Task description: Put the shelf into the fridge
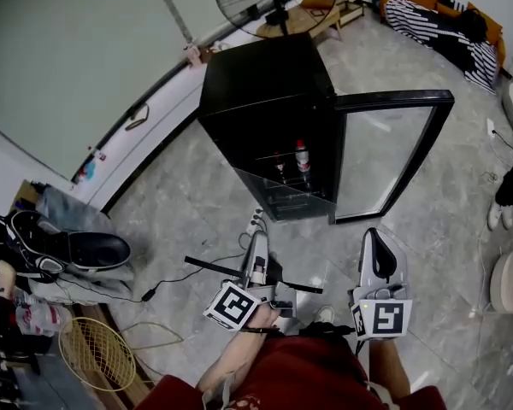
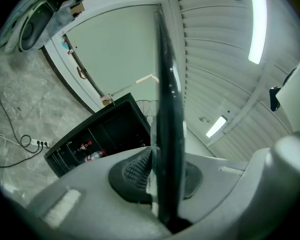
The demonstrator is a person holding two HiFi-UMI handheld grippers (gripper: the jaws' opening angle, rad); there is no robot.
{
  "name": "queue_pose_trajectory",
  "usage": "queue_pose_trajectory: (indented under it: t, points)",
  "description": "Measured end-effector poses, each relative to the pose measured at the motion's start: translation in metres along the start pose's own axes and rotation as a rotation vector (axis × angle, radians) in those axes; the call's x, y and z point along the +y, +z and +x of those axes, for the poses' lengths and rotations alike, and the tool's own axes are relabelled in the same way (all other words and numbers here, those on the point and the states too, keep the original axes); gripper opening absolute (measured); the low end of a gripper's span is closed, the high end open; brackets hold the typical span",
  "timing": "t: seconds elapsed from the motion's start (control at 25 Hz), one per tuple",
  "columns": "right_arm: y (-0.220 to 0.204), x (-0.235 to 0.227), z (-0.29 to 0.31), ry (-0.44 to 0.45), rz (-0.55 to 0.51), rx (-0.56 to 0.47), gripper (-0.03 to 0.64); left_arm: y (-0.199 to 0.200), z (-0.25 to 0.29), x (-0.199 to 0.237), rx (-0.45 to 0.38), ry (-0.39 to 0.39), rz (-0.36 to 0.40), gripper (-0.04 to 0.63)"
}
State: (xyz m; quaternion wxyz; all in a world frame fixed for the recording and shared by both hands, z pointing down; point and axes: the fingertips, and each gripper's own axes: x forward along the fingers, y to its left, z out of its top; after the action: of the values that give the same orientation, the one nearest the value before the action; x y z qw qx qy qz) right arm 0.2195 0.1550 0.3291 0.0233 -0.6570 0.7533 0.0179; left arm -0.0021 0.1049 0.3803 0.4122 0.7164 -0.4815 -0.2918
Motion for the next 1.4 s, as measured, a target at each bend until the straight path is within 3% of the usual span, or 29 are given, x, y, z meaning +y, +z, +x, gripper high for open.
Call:
queue_pose_trajectory:
  t: [0.32, 0.64, 0.84, 1.4]
  points:
    - [-0.009, -0.013, 0.020, 0.027, 0.023, 0.016, 0.000, -0.006, 0.017, 0.005, -0.023, 0.029, -0.020, 0.014]
    - [-0.020, -0.007, 0.063, 0.056, -0.005, 0.039, 0.000, -0.002, 0.050, 0.038, -0.024, 0.067, -0.061, 0.014]
    - [-0.009, -0.001, 0.105, 0.073, -0.054, 0.050, 0.000, 0.019, 0.086, 0.048, -0.044, 0.031, -0.079, 0.014]
    - [-0.008, 0.041, 0.213, 0.148, -0.135, 0.096, 0.000, 0.046, 0.145, 0.103, -0.032, 0.083, -0.280, 0.014]
